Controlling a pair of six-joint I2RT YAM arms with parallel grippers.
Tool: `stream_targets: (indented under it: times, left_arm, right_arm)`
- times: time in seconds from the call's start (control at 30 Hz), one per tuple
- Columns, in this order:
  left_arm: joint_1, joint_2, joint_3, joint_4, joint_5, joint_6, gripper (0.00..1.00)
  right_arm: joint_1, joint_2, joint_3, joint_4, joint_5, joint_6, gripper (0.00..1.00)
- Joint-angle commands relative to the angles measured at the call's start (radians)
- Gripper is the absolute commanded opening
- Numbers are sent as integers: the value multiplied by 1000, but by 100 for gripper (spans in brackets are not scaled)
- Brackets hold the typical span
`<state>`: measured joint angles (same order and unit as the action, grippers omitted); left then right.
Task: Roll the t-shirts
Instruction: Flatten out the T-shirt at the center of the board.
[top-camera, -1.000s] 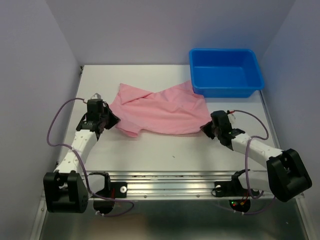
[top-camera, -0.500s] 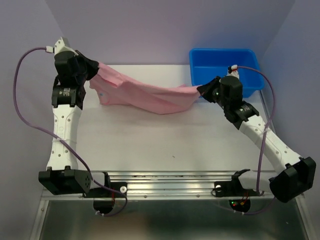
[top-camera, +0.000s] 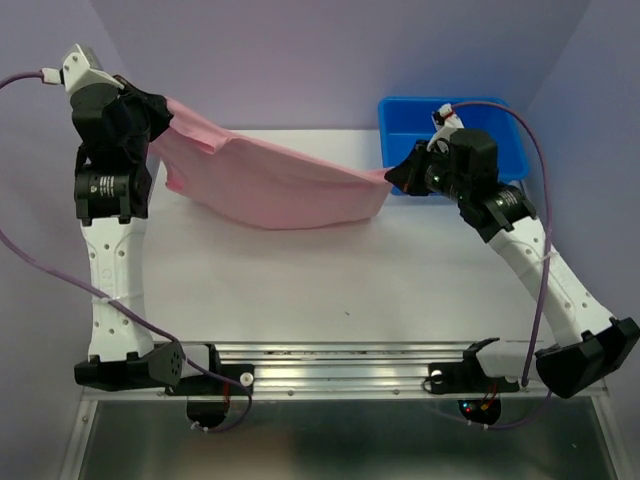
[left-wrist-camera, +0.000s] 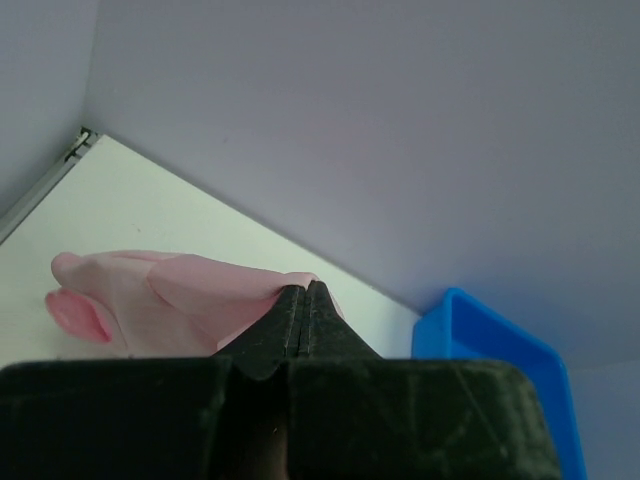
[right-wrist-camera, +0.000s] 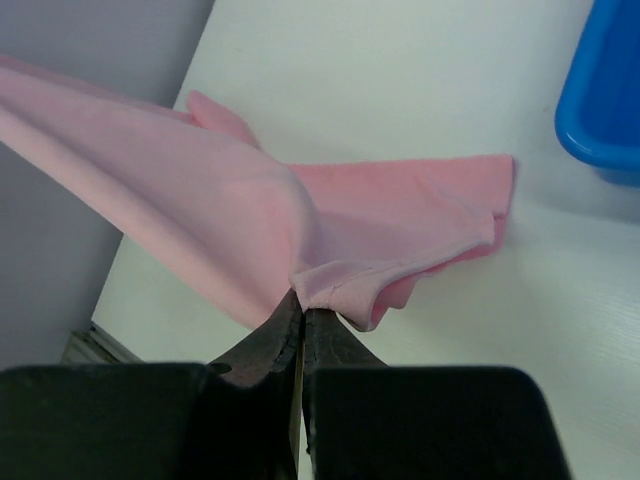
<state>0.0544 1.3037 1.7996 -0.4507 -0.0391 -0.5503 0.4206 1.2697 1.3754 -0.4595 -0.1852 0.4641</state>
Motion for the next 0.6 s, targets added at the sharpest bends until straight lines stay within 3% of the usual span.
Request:
stream_targets:
  times: [0.0,0.23,0.57]
  left_arm:
    - [7,-127,98,0,-71,75,0]
    - [7,-208,240,-78,-114,87,0]
    - [5,-264,468,-154,-116,113,0]
  right_arm:
    - [7,-114,115,-59,-129,-125,1]
    - [7,-181,232,-136,-210,-220,1]
    - [7,-288,349,-145,-276,-173,1]
